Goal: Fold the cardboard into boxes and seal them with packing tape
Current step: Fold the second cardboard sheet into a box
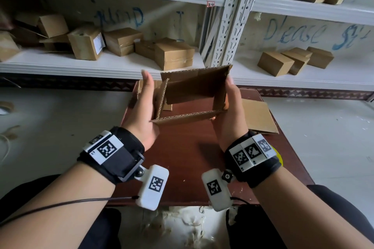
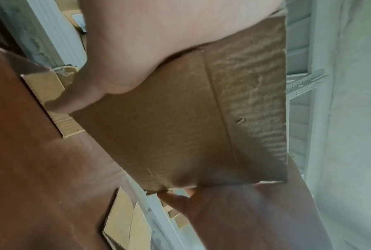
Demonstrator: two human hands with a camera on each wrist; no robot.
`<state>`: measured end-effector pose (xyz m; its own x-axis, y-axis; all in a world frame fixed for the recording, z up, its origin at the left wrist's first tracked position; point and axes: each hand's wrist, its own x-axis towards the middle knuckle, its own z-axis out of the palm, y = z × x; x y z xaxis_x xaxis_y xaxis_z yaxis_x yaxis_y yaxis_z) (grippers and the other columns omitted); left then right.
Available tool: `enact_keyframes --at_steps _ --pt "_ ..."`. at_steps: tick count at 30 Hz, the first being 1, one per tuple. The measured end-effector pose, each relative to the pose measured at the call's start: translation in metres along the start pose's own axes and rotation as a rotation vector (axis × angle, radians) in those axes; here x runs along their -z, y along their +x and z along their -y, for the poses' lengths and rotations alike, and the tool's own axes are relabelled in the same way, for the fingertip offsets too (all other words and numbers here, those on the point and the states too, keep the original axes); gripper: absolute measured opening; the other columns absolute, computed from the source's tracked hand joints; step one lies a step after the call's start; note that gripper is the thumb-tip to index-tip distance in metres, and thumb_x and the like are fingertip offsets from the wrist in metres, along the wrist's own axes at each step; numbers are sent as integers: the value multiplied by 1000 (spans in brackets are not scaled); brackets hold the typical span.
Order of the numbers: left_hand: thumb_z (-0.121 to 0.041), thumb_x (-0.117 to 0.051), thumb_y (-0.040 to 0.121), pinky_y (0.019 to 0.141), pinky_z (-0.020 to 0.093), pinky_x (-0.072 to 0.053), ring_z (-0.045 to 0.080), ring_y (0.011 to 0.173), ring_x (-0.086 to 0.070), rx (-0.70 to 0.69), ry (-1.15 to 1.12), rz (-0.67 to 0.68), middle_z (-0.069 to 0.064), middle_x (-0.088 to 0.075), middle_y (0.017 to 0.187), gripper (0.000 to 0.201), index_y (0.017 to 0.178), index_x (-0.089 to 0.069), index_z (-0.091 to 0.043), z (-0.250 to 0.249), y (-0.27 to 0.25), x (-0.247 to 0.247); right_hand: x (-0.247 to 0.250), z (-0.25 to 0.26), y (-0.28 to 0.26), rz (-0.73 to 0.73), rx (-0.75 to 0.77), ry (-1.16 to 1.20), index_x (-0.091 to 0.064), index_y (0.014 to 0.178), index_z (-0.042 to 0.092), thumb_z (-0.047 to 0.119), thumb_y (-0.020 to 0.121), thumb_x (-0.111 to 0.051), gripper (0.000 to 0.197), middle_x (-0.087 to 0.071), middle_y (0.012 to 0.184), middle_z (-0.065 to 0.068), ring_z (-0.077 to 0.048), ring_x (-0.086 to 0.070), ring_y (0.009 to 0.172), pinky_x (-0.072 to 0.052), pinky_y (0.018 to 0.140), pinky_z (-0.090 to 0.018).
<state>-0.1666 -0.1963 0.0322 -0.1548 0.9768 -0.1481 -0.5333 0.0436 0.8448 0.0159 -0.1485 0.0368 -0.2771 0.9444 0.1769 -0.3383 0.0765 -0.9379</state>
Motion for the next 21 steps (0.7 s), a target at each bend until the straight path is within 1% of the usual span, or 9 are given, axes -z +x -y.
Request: enact_keyframes --at_steps 2,5,7,9,12,15,17,19,21 --pt "-87 -64 67 55 36 -58 23 80 -71 -10 -37 54 5 -68 108 103 147 -53 -24 0 -3 -2 0 3 -1 5 -3 -15 -42 158 27 75 96 -44 79 -46 160 6 -11 -38 151 -19 128 -49" --pt "-77 -53 90 95 59 -56 37 131 -59 -65 -122 58 12 -58 146 84 153 -46 -22 -3 1 -8 -4 8 -7 11 9 -54 -42 158 23 72 103 -25 76 -52 156 6 -8 -43 147 -24 127 -42" --pt "-71 -34 100 89 48 -61 33 128 -62 -68 -163 -8 11 -68 135 71 139 -63 -19 -9 1 -12 -4 6 -8 8 14 -56 -47 154 22 63 107 -16 70 -58 150 8 -5 -49 142 -29 124 -36" --pt "-73 -25 99 77 39 -63 26 113 -71 -25 -137 -2 2 -78 112 73 110 -80 -25 -12 0 -14 -2 4 -7 15 -1 -47 -46 155 24 62 108 -16 68 -58 150 11 -2 -50 140 -30 122 -35" --pt "-85 -24 90 91 41 -57 26 122 -67 3 7 -43 0 -74 123 78 123 -72 -33 -12 1 -9 0 2 -4 18 -22 -67 -51 152 33 65 106 -27 61 -59 147 18 0 -50 139 -32 118 -37" --pt "-93 -36 79 88 41 -53 30 122 -66 -16 107 -57 6 -69 129 92 143 -54 -29 -8 5 -4 1 2 0 -26 -19 -49 -48 155 26 60 104 -41 61 -53 154 12 -4 -43 145 -25 126 -42" --pt "-92 -49 74 76 37 -55 28 110 -66 -45 101 -8 7 -67 121 96 143 -53 -26 -4 6 -2 2 -1 1 -34 36 -33 -51 149 15 51 105 -41 58 -51 154 6 -11 -40 148 -23 127 -41" --pt "-88 -63 69 77 37 -55 26 106 -66 -58 61 8 3 -67 120 99 143 -53 -24 -1 8 -1 3 -7 3 -46 36 -16 -51 146 11 42 106 -38 53 -49 154 1 -19 -36 151 -21 128 -42" --pt "-78 -72 72 79 38 -54 25 105 -68 -79 -15 23 1 -68 118 98 149 -48 -22 0 8 -1 2 -7 0 -69 49 -22 -51 150 12 39 107 -38 52 -51 156 0 -12 -40 149 -25 126 -38"
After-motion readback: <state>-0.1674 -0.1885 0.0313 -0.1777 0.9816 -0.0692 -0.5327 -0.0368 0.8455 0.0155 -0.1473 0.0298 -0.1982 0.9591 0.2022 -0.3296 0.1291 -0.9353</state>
